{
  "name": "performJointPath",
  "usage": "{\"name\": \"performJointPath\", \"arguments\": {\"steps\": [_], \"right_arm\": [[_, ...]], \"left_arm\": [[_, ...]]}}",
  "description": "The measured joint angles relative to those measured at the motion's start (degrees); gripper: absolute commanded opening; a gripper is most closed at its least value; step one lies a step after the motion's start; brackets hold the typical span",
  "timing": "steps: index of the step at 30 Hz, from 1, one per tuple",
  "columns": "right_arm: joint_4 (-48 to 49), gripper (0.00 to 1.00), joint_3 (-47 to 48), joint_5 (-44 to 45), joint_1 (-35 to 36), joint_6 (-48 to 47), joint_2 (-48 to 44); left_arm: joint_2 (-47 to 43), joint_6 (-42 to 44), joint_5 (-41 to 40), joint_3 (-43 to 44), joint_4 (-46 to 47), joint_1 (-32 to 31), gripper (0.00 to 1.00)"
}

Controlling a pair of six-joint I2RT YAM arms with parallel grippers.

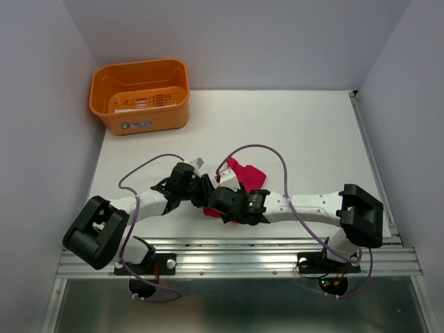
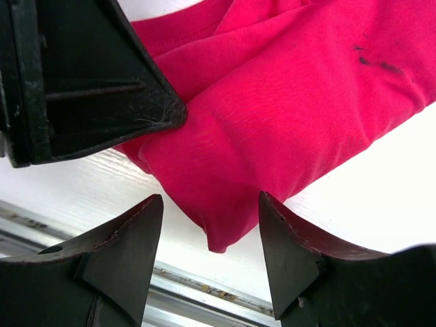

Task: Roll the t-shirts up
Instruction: Roll the T-shirt to the center of the board.

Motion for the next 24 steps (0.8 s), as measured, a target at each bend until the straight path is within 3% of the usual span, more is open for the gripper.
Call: {"name": "performJointPath", "arguments": {"steps": [12, 15, 20, 24], "right_arm": [[-3.4, 0.58, 2.8, 6.6, 2.3, 0.1, 8.4], [-3.7, 0.49, 3.0, 7.7, 2.5, 1.0, 9.6], [-4.4, 0.26, 3.0, 9.4, 2.6, 2.5, 10.4], [-5.2, 0.15, 3.0, 10.4, 2.6, 3.3, 10.4]], "left_arm": [[0.5, 0.7, 1.7, -0.6, 0.7, 1.8, 0.46], [0.7, 0.8, 1.9, -0.9, 0.7, 2.2, 0.46], [1.2, 1.2, 2.2, -0.9, 1.0, 2.6, 0.46], [2.0, 1.7, 2.7, -0.9, 1.2, 2.7, 0.45]]}}
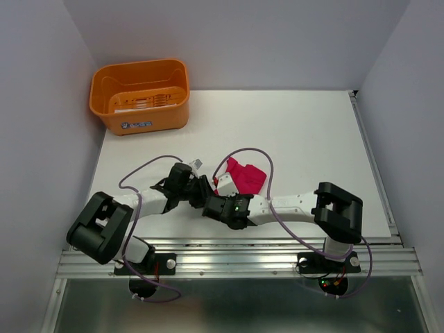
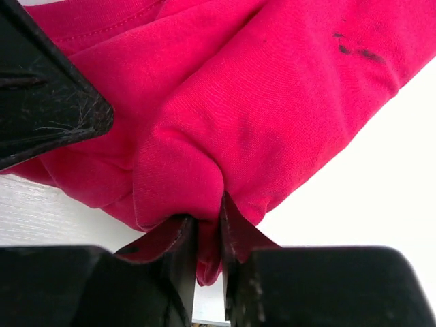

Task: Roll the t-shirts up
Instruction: Roll the T-shirt to the center of the board.

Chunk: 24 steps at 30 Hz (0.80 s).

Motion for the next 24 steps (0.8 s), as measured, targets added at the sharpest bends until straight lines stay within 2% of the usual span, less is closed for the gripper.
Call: {"name": "performJointPath", "arguments": {"steps": [9, 18, 24], "right_arm": [[-1.5, 0.01, 0.0, 0.2, 0.0, -0.2, -1.9], [-4.4, 0.01, 0.0, -3.4, 0.0, -4.7, -5.9], [-5.0, 0.01, -0.1, -8.3, 0.0, -6.2, -5.2]], "left_arm": [[3.8, 1.0, 2.2, 0.2, 1.5, 0.2, 0.43], [6.0, 1.0, 3.7, 1.1, 2.8, 0.2, 0.42], [6.6, 1.0, 3.8, 1.7, 2.7, 0.3, 0.42]]}}
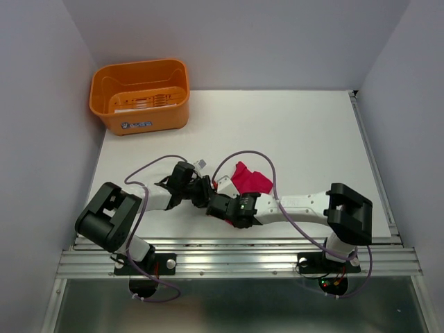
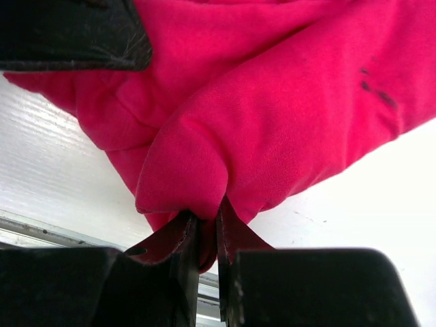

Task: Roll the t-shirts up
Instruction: Roll the T-shirt to the center of the board.

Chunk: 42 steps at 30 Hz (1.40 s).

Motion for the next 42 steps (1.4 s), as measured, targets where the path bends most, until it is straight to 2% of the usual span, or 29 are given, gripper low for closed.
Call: {"name": "performJointPath", "arguments": {"steps": [3, 6, 7, 8, 9, 10, 12, 13, 17, 21, 23, 26, 27, 28, 29, 30, 31, 35, 42], "right_arm": [[0.2, 0.03, -0.3, -1.8, 0.0, 0.3, 1.8], [0.4, 0.18, -1.2, -2.4, 0.0, 1.4, 2.8], [0.6, 0.30, -1.4, -2.4, 0.0, 1.7, 2.9], [0.6, 0.36, -1.4, -2.4, 0.0, 1.9, 2.9], [0.8, 0.50, -1.4, -2.6, 0.0, 2.2, 2.8], [0.9, 0.54, -1.4, -2.6, 0.0, 2.8, 2.8], [0.9, 0.59, -1.4, -3.0, 0.0, 2.6, 2.6], [1.1, 0.65, -1.5, -3.2, 0.0, 2.9, 2.3], [1.3, 0.70, -2.0, -4.5, 0.0, 2.5, -2.0], [2.3, 0.70, -2.3, -5.2, 0.0, 1.7, -10.1], [2.7, 0.66, -2.7, -5.5, -0.6, 1.8, -14.3], [4.0, 0.56, -4.5, -7.8, -4.9, 2.4, -20.0], [4.3, 0.52, -5.4, -8.7, -8.2, 2.8, -21.9], [4.8, 0.46, -6.3, -9.8, -10.8, 3.2, -23.1], [5.0, 0.44, -7.1, -11.1, -14.3, 3.7, -24.2], [5.4, 0.43, -8.0, -12.5, -18.6, 4.0, -25.0], [5.6, 0.43, -8.5, -13.2, -21.4, 4.4, -25.2], [8.3, 0.40, -11.8, -18.3, -30.4, 5.4, -24.9], [15.0, 0.34, -14.1, -26.0, -37.1, 5.9, -19.0]], "left_arm": [[0.0, 0.0, -0.1, 0.1, -0.1, 0.0, 0.42], [0.0, 0.1, -0.2, 0.3, -0.5, 0.0, 0.42], [0.0, 0.1, -0.2, 0.4, -0.7, 0.0, 0.42], [0.0, 0.2, -0.2, 0.5, -0.9, 0.1, 0.42], [0.0, 0.2, -0.2, 0.6, -1.4, 0.2, 0.42], [-0.1, 0.3, -0.3, 0.7, -1.7, 0.3, 0.43], [-0.9, 0.7, -0.7, 1.2, -3.6, 0.5, 0.45], [-1.5, 1.0, -1.1, 1.5, -4.6, 0.6, 0.45], [-6.4, 2.5, -2.9, 4.5, -10.9, 1.3, 0.47], [-10.9, 4.4, -4.7, 9.6, -15.8, 1.7, 0.49], [-12.4, 5.6, -5.5, 12.2, -18.4, 1.8, 0.47], [-13.9, 7.1, -6.3, 14.7, -20.8, 1.8, 0.35], [-14.3, 7.5, -6.3, 15.1, -21.2, 1.8, 0.26], [-14.6, 7.7, -6.3, 15.2, -21.5, 1.8, 0.22], [-14.7, 8.1, -6.2, 15.2, -21.9, 1.6, 0.16], [-14.7, 7.9, -6.2, 15.2, -22.1, 1.4, 0.06], [-14.7, 8.1, -6.2, 15.2, -22.6, 0.7, 0.01], [-14.7, 7.6, -6.0, 15.2, -22.8, -3.9, 0.00], [-13.5, 5.5, -4.3, 15.2, -19.8, -13.4, 0.00]]}}
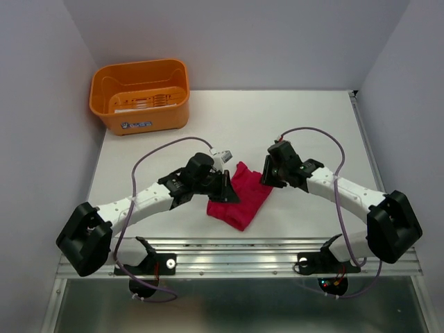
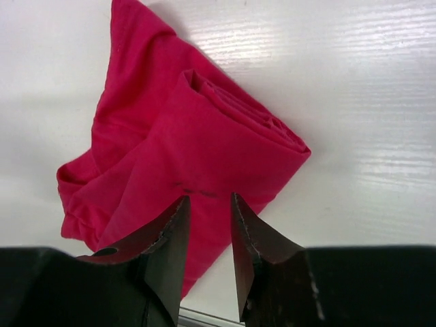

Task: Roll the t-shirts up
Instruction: Roll the T-shirt to the center of the board.

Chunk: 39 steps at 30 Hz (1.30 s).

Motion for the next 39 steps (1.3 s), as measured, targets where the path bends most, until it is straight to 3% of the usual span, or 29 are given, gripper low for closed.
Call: {"name": "performJointPath", "arguments": {"steps": [5, 13, 20, 29, 39], "right_arm": [[3.1, 0.31, 1.0, -1.3, -1.4, -0.2, 5.0], [6.9, 0.29, 1.6, -0.8, -2.0, 1.4, 14.7], [7.2, 0.29, 1.2, 0.2, -2.0, 2.6, 13.5], [5.7, 0.30, 3.1, 0.9, -2.0, 1.4, 6.6], [9.6, 0.30, 4.0, 0.7, -2.0, 1.2, 16.0]], "left_arm": [[3.7, -0.7, 1.2, -2.9, 5.4, -2.4, 0.00], [9.7, 0.5, 1.0, -7.2, 6.1, -2.4, 0.00], [12.2, 2.3, -0.2, -7.1, 4.9, -2.4, 0.00], [4.6, 4.4, -1.7, 0.7, -3.2, -2.4, 0.00], [12.9, 3.0, -1.7, 1.7, 1.9, -2.4, 0.00]]}}
